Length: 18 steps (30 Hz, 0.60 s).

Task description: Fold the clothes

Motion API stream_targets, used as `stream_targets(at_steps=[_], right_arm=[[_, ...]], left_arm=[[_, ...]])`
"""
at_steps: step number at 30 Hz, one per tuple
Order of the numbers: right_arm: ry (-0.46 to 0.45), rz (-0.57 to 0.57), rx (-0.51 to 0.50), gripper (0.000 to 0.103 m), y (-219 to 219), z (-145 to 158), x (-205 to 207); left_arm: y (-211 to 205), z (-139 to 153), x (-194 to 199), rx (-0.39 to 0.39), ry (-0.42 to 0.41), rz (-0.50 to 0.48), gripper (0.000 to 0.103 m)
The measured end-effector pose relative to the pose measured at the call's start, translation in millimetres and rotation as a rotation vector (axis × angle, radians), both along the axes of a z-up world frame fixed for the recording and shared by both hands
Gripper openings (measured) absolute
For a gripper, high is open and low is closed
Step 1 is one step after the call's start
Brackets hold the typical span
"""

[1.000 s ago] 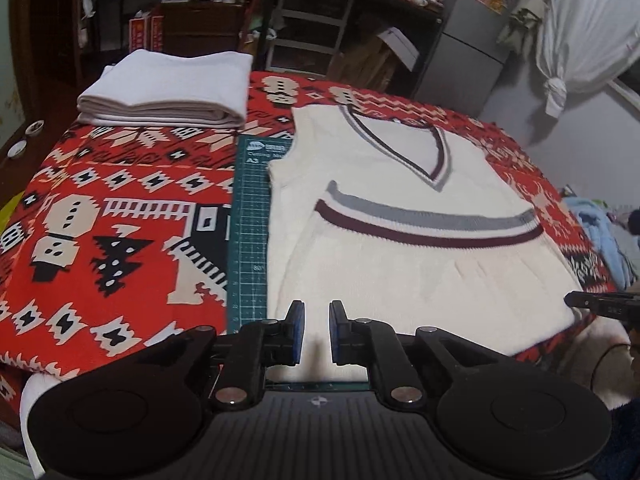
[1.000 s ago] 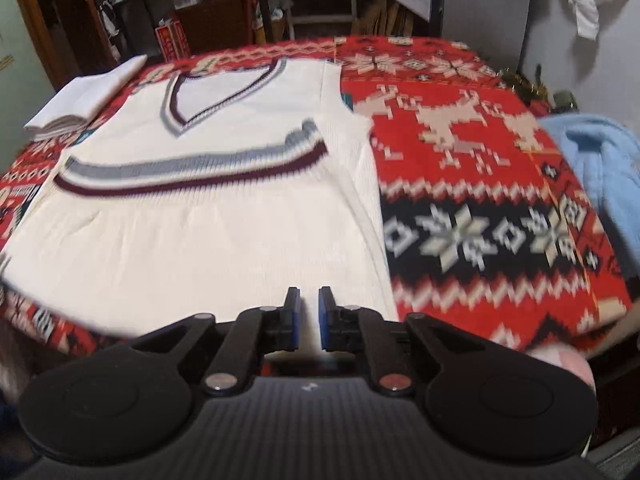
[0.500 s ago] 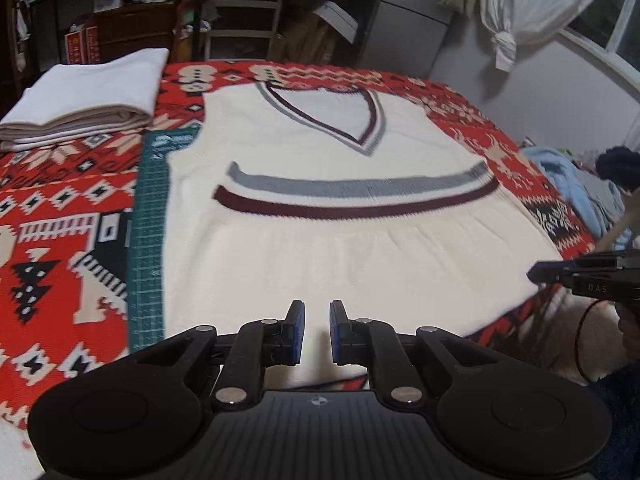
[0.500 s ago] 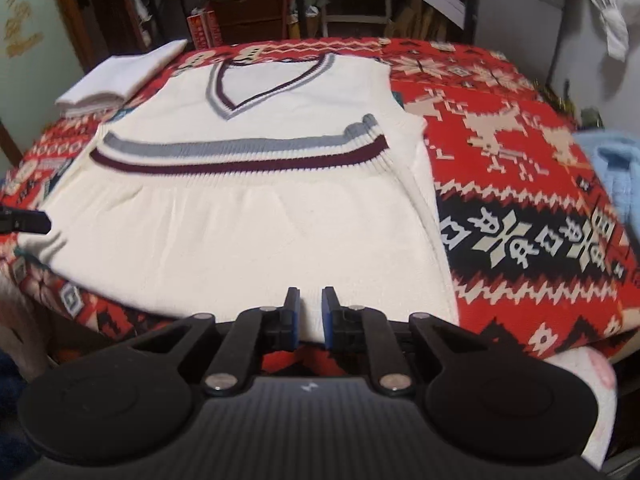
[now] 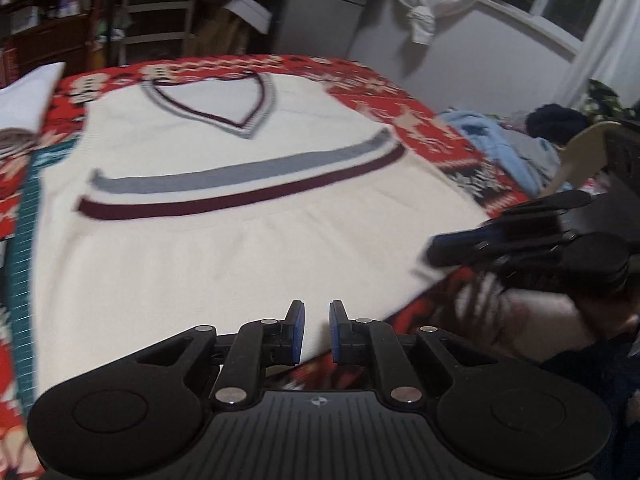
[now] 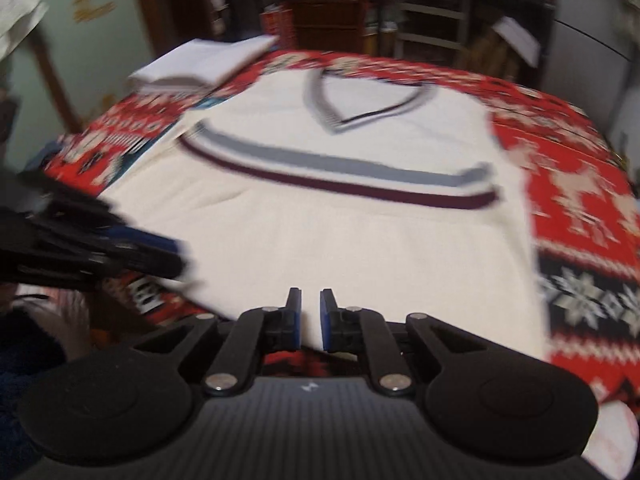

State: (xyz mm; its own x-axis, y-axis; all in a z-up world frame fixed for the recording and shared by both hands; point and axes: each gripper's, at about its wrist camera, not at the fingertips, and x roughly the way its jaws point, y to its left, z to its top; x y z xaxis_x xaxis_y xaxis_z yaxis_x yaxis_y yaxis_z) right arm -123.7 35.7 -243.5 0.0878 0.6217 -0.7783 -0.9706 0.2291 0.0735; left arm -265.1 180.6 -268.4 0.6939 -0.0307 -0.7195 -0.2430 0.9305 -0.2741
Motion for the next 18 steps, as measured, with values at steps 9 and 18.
stream_targets(at_steps=[9,18], right_arm=[[-0.034,0.009,-0.044,0.009,-2.9,-11.6,-7.6],[-0.009,-0.184,-0.074,0.008,-36.2,-11.3,43.3]], left_arm=[[-10.2,-10.3,11.3,0.014,0.017,-0.038,0.011],[-6.2,-14.1,8.5,-0.004,0.021,-0.029,0.011]])
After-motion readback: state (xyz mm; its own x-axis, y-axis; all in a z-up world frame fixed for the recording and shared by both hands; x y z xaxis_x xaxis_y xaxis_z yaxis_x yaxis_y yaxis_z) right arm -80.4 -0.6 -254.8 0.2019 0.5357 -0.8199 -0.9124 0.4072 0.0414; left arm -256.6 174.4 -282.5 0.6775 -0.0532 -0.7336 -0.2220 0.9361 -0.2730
